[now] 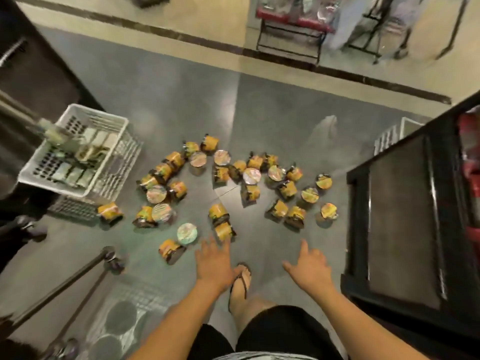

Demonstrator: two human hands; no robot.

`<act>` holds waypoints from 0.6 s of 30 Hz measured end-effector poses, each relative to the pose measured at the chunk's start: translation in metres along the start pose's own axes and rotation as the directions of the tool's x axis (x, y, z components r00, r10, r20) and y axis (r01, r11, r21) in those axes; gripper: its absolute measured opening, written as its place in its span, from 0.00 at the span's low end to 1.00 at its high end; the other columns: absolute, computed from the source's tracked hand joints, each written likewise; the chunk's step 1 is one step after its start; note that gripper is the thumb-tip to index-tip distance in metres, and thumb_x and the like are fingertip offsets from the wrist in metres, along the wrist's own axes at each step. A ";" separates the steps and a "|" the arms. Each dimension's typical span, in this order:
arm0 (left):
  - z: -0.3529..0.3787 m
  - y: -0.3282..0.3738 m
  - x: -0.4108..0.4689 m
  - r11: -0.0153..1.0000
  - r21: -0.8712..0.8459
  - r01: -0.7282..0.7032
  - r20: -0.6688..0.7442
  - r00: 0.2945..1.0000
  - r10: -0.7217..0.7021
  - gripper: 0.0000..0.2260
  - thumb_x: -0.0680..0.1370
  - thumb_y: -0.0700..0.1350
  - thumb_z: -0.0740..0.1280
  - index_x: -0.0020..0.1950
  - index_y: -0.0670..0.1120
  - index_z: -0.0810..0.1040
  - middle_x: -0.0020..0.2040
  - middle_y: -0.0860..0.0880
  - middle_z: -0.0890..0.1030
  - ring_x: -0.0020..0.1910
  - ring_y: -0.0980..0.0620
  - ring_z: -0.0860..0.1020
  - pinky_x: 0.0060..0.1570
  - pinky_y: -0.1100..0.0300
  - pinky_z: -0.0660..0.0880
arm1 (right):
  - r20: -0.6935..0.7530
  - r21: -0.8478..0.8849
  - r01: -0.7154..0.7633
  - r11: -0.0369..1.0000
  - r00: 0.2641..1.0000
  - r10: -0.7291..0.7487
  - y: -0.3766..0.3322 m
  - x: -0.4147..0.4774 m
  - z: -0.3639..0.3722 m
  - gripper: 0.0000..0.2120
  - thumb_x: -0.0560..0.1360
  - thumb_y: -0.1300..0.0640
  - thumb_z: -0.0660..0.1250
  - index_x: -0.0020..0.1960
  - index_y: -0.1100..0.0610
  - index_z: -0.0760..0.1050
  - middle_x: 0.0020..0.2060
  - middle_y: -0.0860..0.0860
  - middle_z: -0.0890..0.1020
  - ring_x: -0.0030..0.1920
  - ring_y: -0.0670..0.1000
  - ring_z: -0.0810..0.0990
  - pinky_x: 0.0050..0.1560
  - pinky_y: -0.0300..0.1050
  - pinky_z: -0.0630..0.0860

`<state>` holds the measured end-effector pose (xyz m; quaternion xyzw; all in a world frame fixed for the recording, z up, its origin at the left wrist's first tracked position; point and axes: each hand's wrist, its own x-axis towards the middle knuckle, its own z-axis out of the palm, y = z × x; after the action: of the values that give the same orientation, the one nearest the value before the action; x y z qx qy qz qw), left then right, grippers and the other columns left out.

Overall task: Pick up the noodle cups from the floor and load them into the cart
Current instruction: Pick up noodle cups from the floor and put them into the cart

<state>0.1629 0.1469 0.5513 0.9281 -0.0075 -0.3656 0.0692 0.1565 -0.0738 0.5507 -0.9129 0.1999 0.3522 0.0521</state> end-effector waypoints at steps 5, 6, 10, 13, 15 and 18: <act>-0.016 0.038 0.037 0.997 0.062 -0.052 0.037 0.998 0.050 0.41 0.76 0.67 0.60 0.80 0.52 0.43 0.78 0.36 0.46 0.77 0.35 0.48 0.74 0.40 0.51 | 0.037 0.081 -0.107 0.991 0.994 0.104 0.035 0.033 -0.018 0.44 0.74 0.32 0.60 0.78 0.53 0.47 0.67 0.60 0.69 0.68 0.60 0.67 0.64 0.53 0.68; -0.018 0.044 0.045 0.995 0.080 -0.067 0.050 0.997 0.063 0.41 0.76 0.66 0.60 0.80 0.52 0.43 0.78 0.36 0.46 0.77 0.35 0.48 0.74 0.40 0.50 | 0.047 0.096 -0.127 0.987 0.991 0.123 0.039 0.039 -0.020 0.44 0.74 0.32 0.60 0.79 0.53 0.47 0.67 0.60 0.69 0.68 0.60 0.67 0.64 0.53 0.68; -0.030 0.063 0.081 0.981 0.154 -0.121 0.114 0.988 0.104 0.40 0.77 0.66 0.59 0.80 0.51 0.42 0.78 0.36 0.45 0.77 0.35 0.47 0.74 0.40 0.50 | 0.097 0.134 -0.206 0.969 0.976 0.194 0.049 0.064 -0.026 0.44 0.74 0.32 0.60 0.79 0.53 0.46 0.68 0.60 0.68 0.68 0.60 0.67 0.64 0.52 0.68; -0.039 0.073 0.112 0.972 0.183 -0.147 0.152 0.981 0.119 0.41 0.76 0.67 0.59 0.80 0.51 0.42 0.78 0.36 0.44 0.77 0.34 0.47 0.74 0.40 0.50 | 0.135 0.147 -0.260 0.954 0.961 0.241 0.053 0.083 -0.038 0.43 0.74 0.33 0.60 0.79 0.53 0.48 0.67 0.60 0.69 0.68 0.60 0.68 0.63 0.51 0.69; -0.049 0.078 0.133 0.966 0.201 -0.162 0.164 0.978 0.130 0.41 0.77 0.66 0.59 0.80 0.50 0.42 0.78 0.36 0.44 0.77 0.34 0.47 0.73 0.40 0.51 | 0.142 0.149 -0.285 0.947 0.954 0.265 0.053 0.095 -0.047 0.43 0.74 0.32 0.60 0.78 0.53 0.48 0.66 0.59 0.69 0.67 0.60 0.68 0.62 0.51 0.69; -0.064 0.087 0.164 0.961 0.214 -0.173 0.147 0.979 0.144 0.41 0.77 0.65 0.59 0.80 0.51 0.41 0.78 0.36 0.44 0.77 0.34 0.47 0.73 0.39 0.54 | 0.168 0.123 -0.301 0.946 0.946 0.279 0.048 0.122 -0.057 0.43 0.74 0.32 0.59 0.79 0.54 0.47 0.67 0.60 0.69 0.68 0.60 0.68 0.63 0.51 0.68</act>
<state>0.3302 0.0579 0.4980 0.9005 -0.1280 -0.4156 -0.0083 0.2543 -0.1715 0.5146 -0.8383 0.3532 0.4072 0.0817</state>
